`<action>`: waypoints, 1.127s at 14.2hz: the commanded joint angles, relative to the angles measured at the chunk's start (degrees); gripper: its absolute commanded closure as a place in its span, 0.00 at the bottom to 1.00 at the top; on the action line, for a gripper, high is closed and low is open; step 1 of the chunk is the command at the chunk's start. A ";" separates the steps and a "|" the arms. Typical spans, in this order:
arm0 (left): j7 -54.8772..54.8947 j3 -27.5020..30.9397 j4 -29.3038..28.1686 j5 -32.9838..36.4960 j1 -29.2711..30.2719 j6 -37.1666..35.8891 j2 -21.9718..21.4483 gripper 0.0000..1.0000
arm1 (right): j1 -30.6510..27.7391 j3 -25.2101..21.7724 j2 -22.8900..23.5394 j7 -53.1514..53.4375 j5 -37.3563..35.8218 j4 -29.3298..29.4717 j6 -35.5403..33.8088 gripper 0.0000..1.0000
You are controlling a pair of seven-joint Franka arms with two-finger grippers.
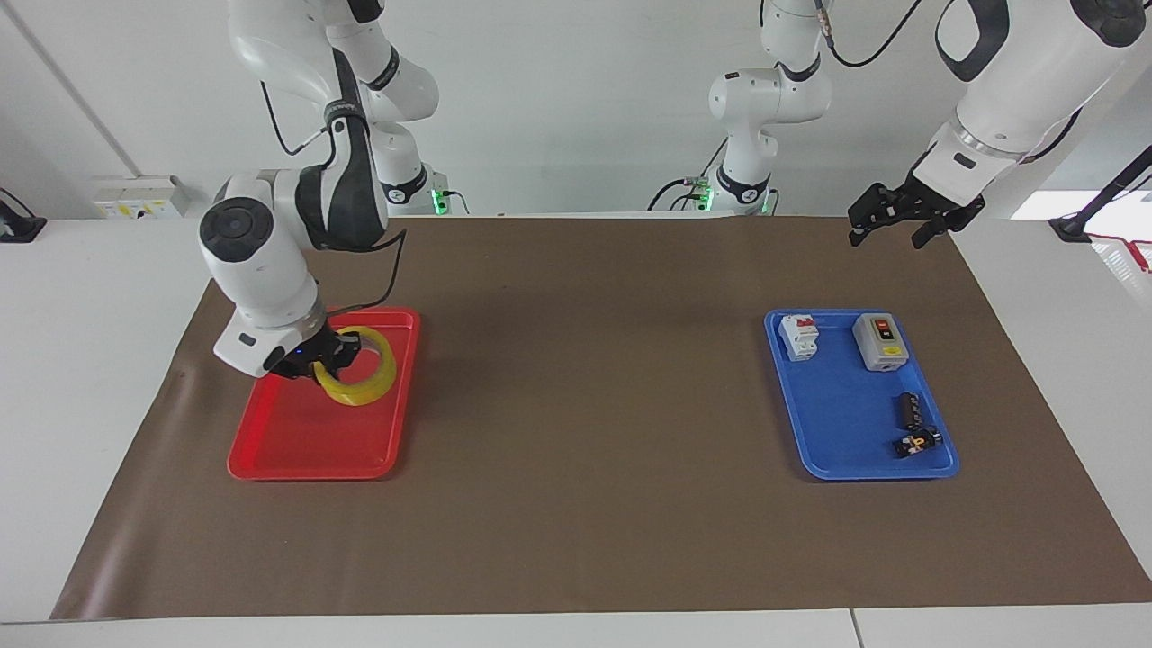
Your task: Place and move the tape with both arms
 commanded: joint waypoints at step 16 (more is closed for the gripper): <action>0.28 -0.56 -0.77 2.02 0.98 0.83 -1.23 0.00 | -8.73 1.16 -3.60 -13.06 6.96 -21.19 24.38 1.00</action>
